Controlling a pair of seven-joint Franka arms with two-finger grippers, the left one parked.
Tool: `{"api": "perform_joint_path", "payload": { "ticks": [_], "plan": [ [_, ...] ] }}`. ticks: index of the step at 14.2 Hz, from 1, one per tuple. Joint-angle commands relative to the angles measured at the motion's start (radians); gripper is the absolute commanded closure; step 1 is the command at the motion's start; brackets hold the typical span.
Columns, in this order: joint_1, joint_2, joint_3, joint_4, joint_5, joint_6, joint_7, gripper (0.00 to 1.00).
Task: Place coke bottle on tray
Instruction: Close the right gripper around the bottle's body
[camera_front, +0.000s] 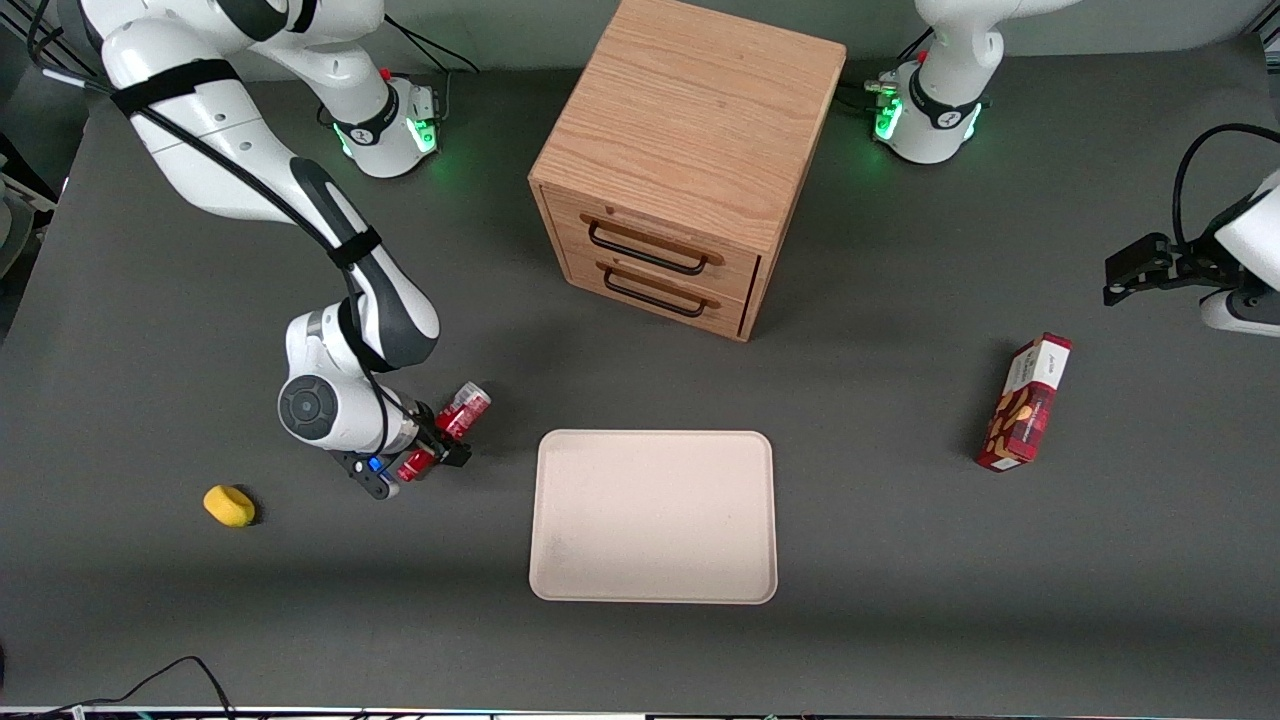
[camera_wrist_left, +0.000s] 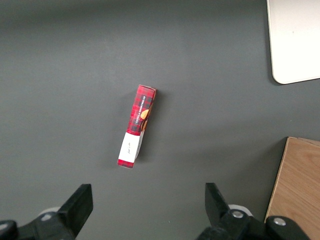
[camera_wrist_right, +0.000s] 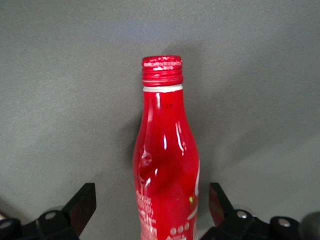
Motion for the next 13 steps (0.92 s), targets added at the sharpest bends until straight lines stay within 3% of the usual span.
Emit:
{"api": "perform_joint_path", "payload": {
  "ticks": [1, 2, 3, 4, 6, 7, 11, 13],
  "plan": [
    [0.002, 0.001, -0.004, -0.042, -0.018, 0.057, 0.028, 0.0],
    [0.002, 0.001, -0.004, -0.045, -0.018, 0.057, 0.026, 0.06],
    [0.002, 0.002, -0.004, -0.046, -0.021, 0.057, 0.026, 0.21],
    [0.002, 0.004, -0.004, -0.046, -0.037, 0.057, 0.026, 0.4],
    [0.002, 0.004, -0.004, -0.045, -0.052, 0.055, 0.02, 0.94],
    [0.002, 0.003, -0.004, -0.045, -0.052, 0.055, 0.014, 1.0],
    [0.002, -0.051, 0.001, -0.036, -0.086, 0.019, -0.004, 1.0],
    [-0.006, -0.103, 0.003, -0.022, -0.087, -0.052, -0.102, 1.0]
  ]
}}
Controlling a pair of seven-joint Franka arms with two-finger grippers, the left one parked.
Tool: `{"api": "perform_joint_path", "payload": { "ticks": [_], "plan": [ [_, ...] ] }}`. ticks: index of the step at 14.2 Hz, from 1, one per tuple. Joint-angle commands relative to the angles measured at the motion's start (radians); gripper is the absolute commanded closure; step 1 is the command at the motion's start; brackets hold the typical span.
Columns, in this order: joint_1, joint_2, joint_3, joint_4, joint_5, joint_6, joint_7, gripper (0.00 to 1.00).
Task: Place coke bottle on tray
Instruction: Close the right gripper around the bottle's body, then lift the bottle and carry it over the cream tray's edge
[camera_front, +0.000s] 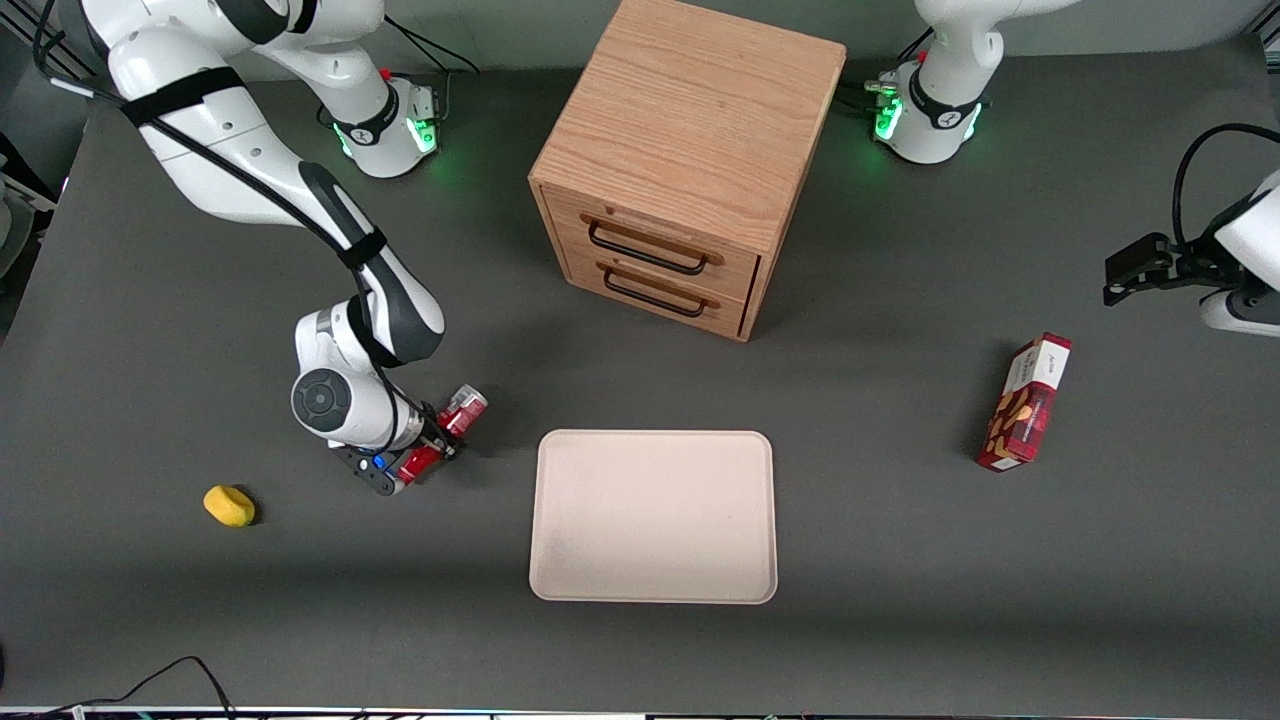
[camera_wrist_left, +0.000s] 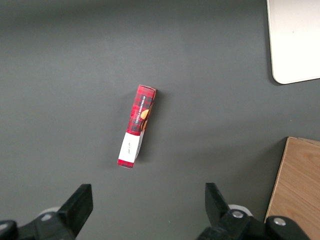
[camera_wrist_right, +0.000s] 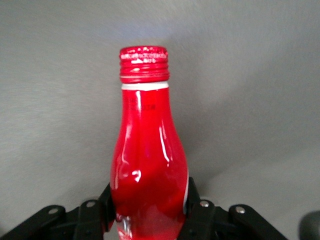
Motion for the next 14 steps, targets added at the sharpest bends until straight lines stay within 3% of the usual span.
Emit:
{"api": "perform_joint_path", "payload": {
  "ticks": [1, 4, 8, 12, 14],
  "plan": [
    [-0.009, -0.115, -0.001, 0.011, -0.01, -0.111, -0.13, 1.0],
    [-0.015, -0.195, -0.01, 0.081, 0.0, -0.243, -0.332, 1.0],
    [-0.017, -0.203, -0.008, 0.309, 0.002, -0.47, -0.517, 1.0],
    [-0.004, -0.174, 0.008, 0.462, 0.038, -0.52, -0.632, 1.0],
    [0.005, -0.097, 0.072, 0.567, 0.06, -0.52, -0.635, 1.0]
  ]
}}
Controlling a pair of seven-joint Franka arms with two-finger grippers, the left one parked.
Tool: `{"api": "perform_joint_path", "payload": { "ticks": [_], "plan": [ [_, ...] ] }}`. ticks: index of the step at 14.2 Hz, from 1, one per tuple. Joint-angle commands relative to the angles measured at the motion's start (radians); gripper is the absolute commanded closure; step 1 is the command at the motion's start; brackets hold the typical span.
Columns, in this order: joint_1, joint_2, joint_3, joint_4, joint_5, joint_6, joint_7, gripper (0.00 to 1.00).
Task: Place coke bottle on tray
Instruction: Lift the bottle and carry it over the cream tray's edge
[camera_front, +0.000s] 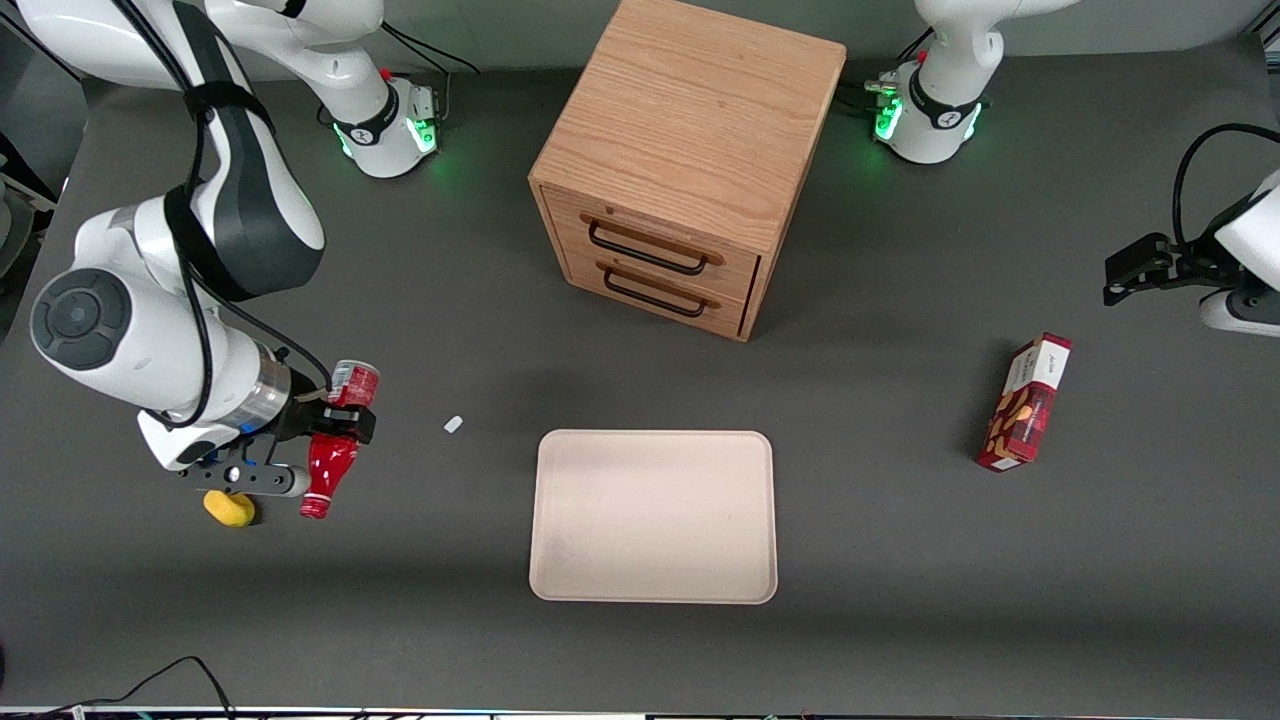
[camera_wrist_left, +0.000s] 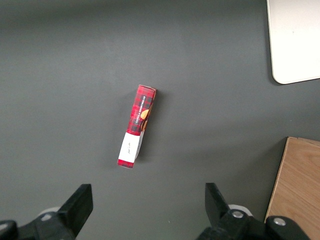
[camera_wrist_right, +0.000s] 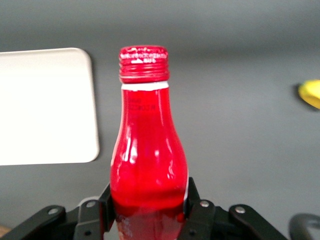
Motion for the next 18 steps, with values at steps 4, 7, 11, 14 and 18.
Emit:
{"api": "perform_joint_path", "payload": {
  "ticks": [4, 7, 11, 14, 18],
  "plan": [
    [0.042, 0.305, 0.158, 0.345, 0.02, -0.015, 0.034, 1.0],
    [0.067, 0.405, 0.173, 0.345, 0.019, 0.081, 0.087, 1.0],
    [0.094, 0.537, 0.175, 0.342, 0.012, 0.221, 0.134, 1.0],
    [0.111, 0.585, 0.175, 0.334, -0.03, 0.281, 0.165, 1.0],
    [0.124, 0.631, 0.175, 0.325, -0.106, 0.325, 0.18, 1.0]
  ]
}}
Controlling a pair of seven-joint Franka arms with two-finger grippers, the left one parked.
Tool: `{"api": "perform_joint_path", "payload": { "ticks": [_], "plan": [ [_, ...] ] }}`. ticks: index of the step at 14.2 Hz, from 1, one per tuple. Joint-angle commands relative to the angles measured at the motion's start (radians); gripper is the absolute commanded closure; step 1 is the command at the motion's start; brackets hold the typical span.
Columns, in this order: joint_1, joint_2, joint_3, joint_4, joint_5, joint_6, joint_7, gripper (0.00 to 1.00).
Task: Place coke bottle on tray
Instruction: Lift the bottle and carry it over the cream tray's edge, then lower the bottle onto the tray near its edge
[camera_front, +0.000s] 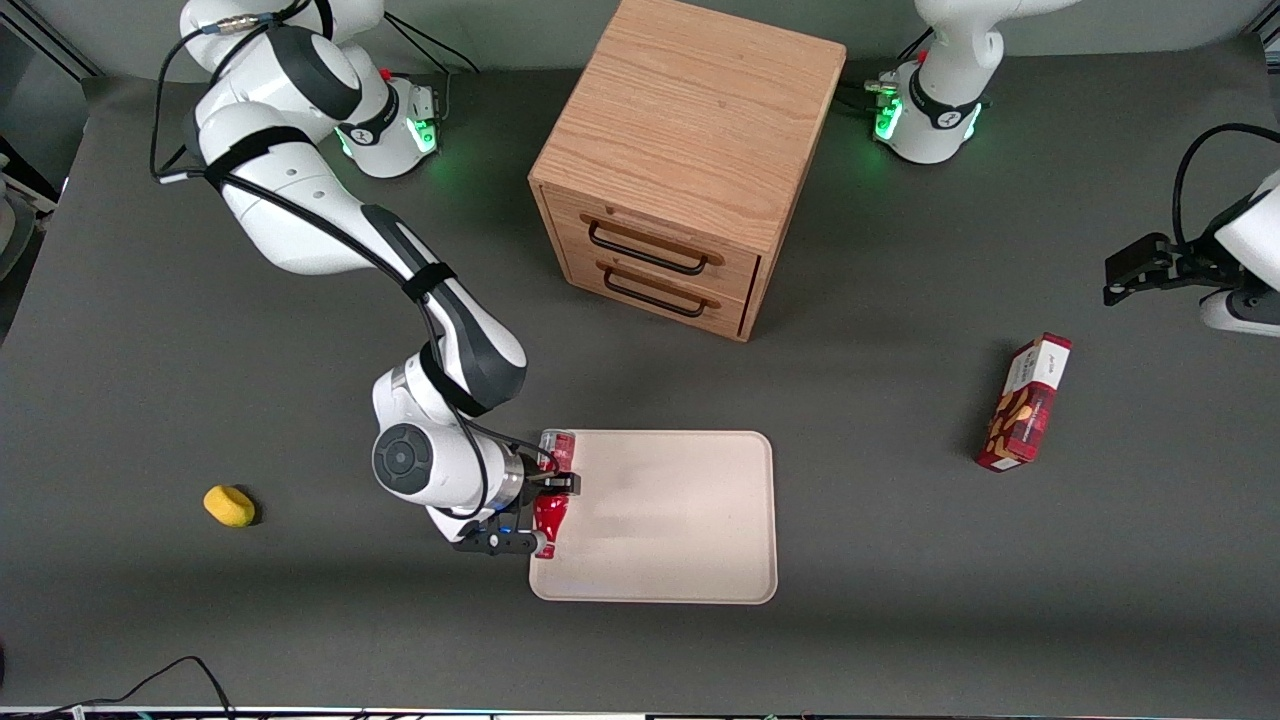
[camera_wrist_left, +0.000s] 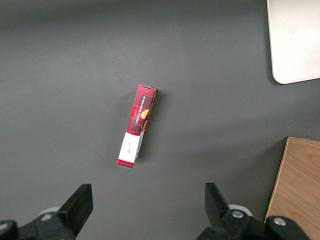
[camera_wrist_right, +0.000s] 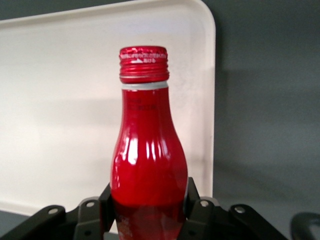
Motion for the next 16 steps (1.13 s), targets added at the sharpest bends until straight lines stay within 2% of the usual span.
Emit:
{"api": "perform_joint_path", "payload": {
  "ticks": [1, 4, 7, 8, 9, 16],
  "plan": [
    [0.012, 0.04, 0.009, 0.03, -0.056, 0.039, 0.033, 1.0],
    [0.012, 0.052, -0.001, 0.007, -0.062, 0.074, 0.033, 1.0],
    [0.012, 0.061, -0.001, 0.007, -0.104, 0.076, 0.064, 1.0],
    [0.016, 0.063, -0.001, 0.008, -0.108, 0.076, 0.068, 0.62],
    [0.017, 0.063, -0.001, 0.008, -0.108, 0.076, 0.076, 0.01],
    [0.017, 0.063, -0.001, 0.007, -0.11, 0.076, 0.084, 0.0]
  ]
}}
